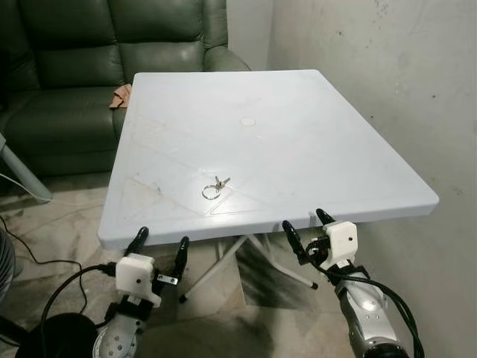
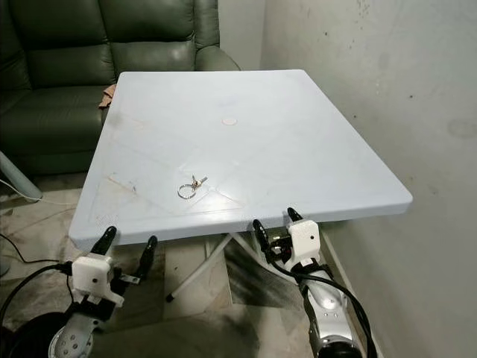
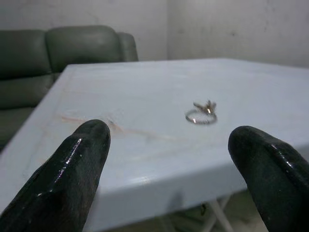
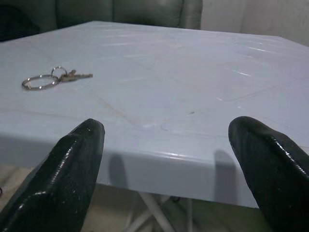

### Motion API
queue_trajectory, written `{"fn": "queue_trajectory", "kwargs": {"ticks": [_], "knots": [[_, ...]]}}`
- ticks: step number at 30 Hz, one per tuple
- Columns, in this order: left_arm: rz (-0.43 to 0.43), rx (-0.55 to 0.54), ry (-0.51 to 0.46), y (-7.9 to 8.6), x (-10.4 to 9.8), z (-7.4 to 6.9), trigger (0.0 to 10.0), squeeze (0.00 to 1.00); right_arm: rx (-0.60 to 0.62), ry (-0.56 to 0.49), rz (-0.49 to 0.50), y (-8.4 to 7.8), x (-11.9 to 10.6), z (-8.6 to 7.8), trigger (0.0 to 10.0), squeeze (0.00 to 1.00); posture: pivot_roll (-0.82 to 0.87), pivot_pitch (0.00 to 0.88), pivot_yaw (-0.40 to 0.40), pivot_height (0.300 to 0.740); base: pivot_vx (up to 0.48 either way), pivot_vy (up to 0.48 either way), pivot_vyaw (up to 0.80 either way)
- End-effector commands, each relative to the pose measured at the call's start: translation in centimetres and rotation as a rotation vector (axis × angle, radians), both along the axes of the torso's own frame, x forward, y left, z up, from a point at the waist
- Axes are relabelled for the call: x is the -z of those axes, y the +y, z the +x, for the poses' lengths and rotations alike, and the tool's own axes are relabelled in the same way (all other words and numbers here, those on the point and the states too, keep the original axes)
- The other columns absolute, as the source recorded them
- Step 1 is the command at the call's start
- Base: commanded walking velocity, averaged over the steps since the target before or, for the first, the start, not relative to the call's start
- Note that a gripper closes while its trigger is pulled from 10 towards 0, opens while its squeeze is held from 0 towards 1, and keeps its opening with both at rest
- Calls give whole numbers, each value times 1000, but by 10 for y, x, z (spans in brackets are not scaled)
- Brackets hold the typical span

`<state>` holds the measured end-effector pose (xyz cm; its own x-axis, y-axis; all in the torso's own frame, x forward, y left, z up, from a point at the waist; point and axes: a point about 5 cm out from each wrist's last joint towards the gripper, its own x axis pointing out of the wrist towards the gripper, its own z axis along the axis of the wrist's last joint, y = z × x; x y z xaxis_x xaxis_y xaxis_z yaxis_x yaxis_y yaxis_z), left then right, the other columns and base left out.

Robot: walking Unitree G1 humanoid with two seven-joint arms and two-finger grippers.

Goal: Hang keys on a hook

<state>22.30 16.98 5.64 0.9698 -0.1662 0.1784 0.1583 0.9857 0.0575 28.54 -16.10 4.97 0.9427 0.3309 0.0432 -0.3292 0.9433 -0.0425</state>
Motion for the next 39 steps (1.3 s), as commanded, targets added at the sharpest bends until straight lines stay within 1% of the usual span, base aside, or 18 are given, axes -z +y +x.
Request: {"fn": "queue_trajectory", "kwargs": {"ticks": [1,3,4,5,6,7,9,11,14,17,23,30,39], "knots": [[-11,-19,9,3,-2,-1,10000,0,8,-8,15,-1,-4,1,10000,0,-44,0,-24,740,0,0,0],[-100,-137,-19,21,-18,4,10000,0,34,-36,29,-4,-17,8,10000,0,-41,0,-26,740,0,0,0],[-100,-137,-19,21,-18,4,10000,0,34,-36,29,-4,-17,8,10000,0,-41,0,-26,740,0,0,0],[-134,-184,-24,29,-22,6,10000,0,51,-45,27,-6,-21,10,10000,0,-41,0,-26,740,0,0,0],[-167,-243,-18,40,-24,5,10000,0,71,-46,31,-8,-25,12,10000,0,-38,0,-28,740,0,0,0],[-167,-243,-18,40,-24,5,10000,0,71,-46,31,-8,-25,12,10000,0,-38,0,-28,740,0,0,0],[-197,-332,16,53,-16,2,10000,0,86,-33,22,-10,-23,11,10000,0,-38,0,-28,740,0,0,0],[-206,-361,23,56,-15,0,10000,0,89,-29,11,-11,-22,10,10000,0,-37,0,-32,740,0,0,0],[-229,-363,30,56,-15,0,10000,0,86,-19,9,-11,-20,8,10000,0,-37,0,-32,740,0,0,0],[-216,-353,34,55,-17,2,10000,0,78,-16,-1,-8,-22,8,10000,0,-36,0,-33,740,0,0,0],[-218,-347,43,54,-22,6,10000,0,74,-15,-25,-7,-25,9,10000,0,-38,0,-32,740,0,0,0],[-212,-330,49,50,-23,9,10000,0,71,-12,-60,-6,-27,9,10000,0,-39,0,-34,740,0,0,800],[-214,-328,55,49,-23,9,10000,0,70,-9,-64,-5,-27,9,10000,0,-38,0,-35,740,0,0,800]]}}
